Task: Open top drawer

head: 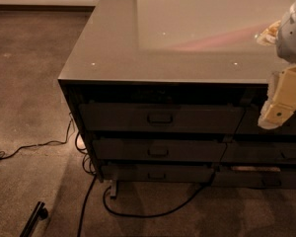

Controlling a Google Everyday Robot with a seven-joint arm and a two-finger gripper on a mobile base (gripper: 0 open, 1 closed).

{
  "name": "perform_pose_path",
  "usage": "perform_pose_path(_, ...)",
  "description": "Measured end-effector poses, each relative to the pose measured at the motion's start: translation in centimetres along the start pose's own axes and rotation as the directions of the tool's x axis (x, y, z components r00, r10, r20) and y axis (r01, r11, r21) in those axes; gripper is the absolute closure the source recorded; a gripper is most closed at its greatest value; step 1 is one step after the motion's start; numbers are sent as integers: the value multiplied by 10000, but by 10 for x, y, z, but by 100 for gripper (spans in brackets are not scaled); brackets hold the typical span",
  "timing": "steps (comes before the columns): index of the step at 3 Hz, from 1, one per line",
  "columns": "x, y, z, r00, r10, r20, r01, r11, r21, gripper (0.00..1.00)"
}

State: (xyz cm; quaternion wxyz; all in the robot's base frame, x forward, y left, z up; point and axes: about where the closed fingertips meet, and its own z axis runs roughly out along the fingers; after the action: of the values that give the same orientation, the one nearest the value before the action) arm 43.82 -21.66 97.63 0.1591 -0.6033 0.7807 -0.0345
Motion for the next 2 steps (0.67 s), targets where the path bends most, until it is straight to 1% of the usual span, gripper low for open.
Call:
perform_pose_path(1,0,0,0,10000,-1,1,1,10000,-1,0)
perform_pose_path(2,-14,6,23,9955,-751,587,784,9953,-561,0)
